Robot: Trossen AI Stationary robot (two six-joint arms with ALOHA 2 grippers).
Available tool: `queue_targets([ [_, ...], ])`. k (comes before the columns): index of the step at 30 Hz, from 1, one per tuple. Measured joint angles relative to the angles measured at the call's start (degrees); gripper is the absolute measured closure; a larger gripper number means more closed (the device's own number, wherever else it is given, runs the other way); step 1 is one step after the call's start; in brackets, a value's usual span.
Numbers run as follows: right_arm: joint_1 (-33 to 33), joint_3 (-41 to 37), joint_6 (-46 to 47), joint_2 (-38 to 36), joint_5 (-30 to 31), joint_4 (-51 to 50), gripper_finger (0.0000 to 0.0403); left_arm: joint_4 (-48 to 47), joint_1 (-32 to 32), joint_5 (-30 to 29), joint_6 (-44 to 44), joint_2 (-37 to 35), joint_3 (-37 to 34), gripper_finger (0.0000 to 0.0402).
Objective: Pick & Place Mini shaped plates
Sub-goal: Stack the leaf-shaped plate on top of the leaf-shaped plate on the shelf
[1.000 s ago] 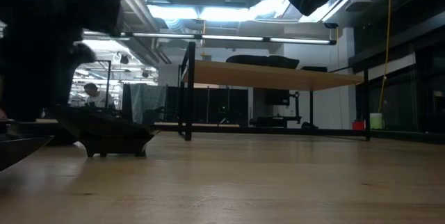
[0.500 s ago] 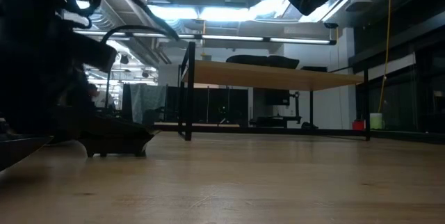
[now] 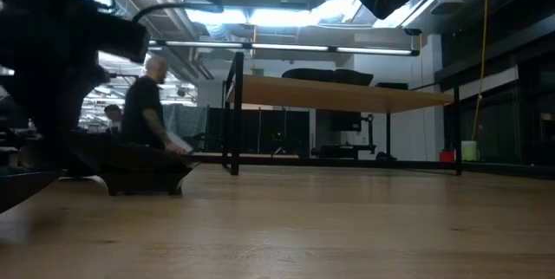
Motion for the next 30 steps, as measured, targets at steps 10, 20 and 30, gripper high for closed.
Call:
queue_targets([
  [10,0.0,0.0,-0.6,0.0,-0.1,5.8,0.0284,0.9,-0.1,-3.4,4.6,-9.1,0.0,0.0399],
  [20,0.3,0.0,-8.0,1.1,-14.4,17.1,0.0284,14.7,-0.1,-6.7,20.4,-19.8,0.0,0.0399],
  [30,4.3,0.0,-15.6,8.5,-20.0,28.5,0.0284,37.8,0.0,-2.5,46.3,-22.0,0.1,0.0399],
])
